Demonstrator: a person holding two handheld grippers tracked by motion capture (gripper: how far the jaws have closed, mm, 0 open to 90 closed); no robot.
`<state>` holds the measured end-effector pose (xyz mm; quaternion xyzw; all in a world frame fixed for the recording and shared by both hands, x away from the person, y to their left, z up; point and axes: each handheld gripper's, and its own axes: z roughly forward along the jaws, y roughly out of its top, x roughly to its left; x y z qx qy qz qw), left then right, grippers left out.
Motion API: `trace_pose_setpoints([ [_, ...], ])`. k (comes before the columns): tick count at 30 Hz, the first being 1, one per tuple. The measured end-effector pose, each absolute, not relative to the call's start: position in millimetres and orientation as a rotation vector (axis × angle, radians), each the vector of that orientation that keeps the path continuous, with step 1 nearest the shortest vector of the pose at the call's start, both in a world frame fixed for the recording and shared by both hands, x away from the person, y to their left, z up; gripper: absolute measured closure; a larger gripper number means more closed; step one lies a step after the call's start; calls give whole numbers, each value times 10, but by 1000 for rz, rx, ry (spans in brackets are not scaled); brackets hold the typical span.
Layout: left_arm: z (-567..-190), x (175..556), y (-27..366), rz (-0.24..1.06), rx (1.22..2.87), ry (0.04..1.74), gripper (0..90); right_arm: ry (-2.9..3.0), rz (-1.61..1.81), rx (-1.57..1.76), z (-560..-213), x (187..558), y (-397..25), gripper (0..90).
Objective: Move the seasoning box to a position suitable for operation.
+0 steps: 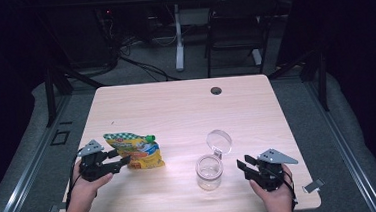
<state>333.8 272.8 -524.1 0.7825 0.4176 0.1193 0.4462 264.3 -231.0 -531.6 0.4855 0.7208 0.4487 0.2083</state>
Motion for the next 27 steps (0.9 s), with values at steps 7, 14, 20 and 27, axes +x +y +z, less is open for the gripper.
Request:
trace_pose_setpoints([
  [7, -5229, 3318, 2753, 303, 1930, 1037, 477, 2002, 1263, 1353, -5323, 2656, -2296, 613],
  [14, -5202, 3279, 2776, 310, 1926, 1049, 581, 2004, 1262, 1352, -5314, 2669, -2304, 613],
  [20, -5204, 3266, 2798, 296, 1918, 1051, 624, 2004, 1272, 1355, -5308, 2681, -2309, 611],
  [27, -5193, 3233, 2833, 260, 1915, 1054, 668, 2008, 1270, 1351, -5277, 2701, -2348, 600],
])
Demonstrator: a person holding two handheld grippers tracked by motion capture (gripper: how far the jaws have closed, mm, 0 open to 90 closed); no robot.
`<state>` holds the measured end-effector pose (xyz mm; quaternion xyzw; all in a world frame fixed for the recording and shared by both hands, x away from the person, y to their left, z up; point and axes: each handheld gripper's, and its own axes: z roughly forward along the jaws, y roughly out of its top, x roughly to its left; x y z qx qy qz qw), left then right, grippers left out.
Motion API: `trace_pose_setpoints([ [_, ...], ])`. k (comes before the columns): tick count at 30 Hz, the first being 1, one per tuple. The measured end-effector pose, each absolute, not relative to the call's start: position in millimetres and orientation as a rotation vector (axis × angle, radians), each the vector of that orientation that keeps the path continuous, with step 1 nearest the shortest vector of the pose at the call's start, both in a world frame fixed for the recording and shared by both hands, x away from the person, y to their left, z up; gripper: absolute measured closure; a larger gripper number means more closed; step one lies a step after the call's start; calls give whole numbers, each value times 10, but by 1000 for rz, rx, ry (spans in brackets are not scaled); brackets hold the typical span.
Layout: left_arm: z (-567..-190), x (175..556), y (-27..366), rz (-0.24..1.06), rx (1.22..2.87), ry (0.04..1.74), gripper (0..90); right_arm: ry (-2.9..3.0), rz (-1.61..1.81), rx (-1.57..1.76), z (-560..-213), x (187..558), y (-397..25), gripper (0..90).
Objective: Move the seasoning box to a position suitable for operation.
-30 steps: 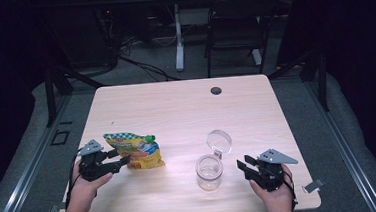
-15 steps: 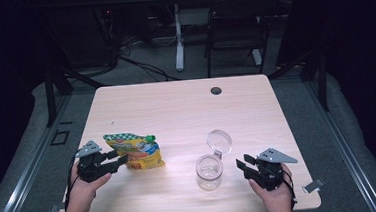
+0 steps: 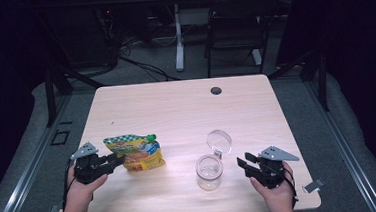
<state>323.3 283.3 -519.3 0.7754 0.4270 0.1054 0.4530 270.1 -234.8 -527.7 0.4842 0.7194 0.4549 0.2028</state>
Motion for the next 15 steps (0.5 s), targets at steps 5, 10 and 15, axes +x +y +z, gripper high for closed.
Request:
trace_pose_setpoints([
  [5, -5185, 3197, 2837, 255, 1918, 1052, 683, 1996, 1274, 1363, -5237, 2723, -2417, 601],
  [10, -5173, 3146, 2839, 254, 1927, 1050, 704, 2011, 1274, 1356, -5250, 2771, -2391, 601],
  [15, -5169, 3095, 2840, 246, 1923, 1049, 745, 2028, 1278, 1344, -5260, 2816, -2340, 601],
])
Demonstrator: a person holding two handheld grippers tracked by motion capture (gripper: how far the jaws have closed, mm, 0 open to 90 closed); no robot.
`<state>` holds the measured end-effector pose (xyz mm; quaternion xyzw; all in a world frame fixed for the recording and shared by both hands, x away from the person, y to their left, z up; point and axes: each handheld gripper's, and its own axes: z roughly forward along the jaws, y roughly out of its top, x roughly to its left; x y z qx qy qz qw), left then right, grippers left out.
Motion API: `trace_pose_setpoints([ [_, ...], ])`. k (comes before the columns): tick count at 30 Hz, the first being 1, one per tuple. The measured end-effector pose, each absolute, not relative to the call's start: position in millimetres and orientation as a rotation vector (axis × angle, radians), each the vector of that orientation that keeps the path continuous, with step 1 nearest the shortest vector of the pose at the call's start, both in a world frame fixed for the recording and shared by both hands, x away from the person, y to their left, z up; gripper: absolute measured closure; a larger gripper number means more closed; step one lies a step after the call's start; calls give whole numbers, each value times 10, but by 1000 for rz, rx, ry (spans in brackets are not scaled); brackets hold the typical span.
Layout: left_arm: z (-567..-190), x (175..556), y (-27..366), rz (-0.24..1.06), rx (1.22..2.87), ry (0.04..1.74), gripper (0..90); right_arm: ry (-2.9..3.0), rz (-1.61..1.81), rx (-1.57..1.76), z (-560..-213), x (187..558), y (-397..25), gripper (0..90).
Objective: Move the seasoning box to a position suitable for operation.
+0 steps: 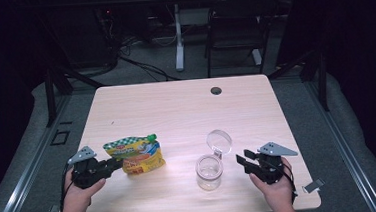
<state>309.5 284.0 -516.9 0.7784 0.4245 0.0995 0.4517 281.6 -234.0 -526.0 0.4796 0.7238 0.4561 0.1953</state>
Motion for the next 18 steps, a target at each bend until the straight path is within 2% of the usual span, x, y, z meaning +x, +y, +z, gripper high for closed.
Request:
trace_pose_setpoints([
  [18, -5131, 3016, 2832, 175, 1962, 1007, 812, 2051, 1291, 1342, -5280, 2887, -2280, 601],
])
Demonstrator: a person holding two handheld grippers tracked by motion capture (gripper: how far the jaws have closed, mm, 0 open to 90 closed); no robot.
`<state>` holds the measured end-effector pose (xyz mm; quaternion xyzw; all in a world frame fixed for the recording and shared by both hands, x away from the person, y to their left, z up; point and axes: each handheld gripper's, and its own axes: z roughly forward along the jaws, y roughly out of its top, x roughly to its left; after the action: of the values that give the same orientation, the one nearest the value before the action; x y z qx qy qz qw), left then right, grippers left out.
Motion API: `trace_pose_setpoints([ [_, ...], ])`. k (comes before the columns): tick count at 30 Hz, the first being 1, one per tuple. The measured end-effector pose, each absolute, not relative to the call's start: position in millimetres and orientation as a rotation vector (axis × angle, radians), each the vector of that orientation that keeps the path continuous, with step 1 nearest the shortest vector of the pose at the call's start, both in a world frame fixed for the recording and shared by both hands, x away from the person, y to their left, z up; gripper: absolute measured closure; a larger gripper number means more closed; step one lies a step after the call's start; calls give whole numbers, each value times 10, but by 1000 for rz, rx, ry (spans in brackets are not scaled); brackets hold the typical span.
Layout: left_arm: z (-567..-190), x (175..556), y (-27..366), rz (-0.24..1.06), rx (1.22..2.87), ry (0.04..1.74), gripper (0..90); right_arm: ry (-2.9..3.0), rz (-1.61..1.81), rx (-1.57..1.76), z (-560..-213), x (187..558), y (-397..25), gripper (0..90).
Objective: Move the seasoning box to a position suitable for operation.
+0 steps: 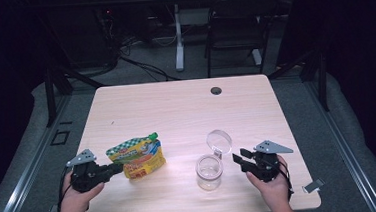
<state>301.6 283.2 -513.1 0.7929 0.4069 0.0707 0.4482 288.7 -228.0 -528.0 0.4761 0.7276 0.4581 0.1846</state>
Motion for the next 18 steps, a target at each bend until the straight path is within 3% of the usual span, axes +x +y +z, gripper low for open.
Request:
trace_pose_setpoints([
  [18, -5128, 3007, 2793, 124, 1972, 952, 794, 2052, 1294, 1351, -5298, 2898, -2275, 601],
])
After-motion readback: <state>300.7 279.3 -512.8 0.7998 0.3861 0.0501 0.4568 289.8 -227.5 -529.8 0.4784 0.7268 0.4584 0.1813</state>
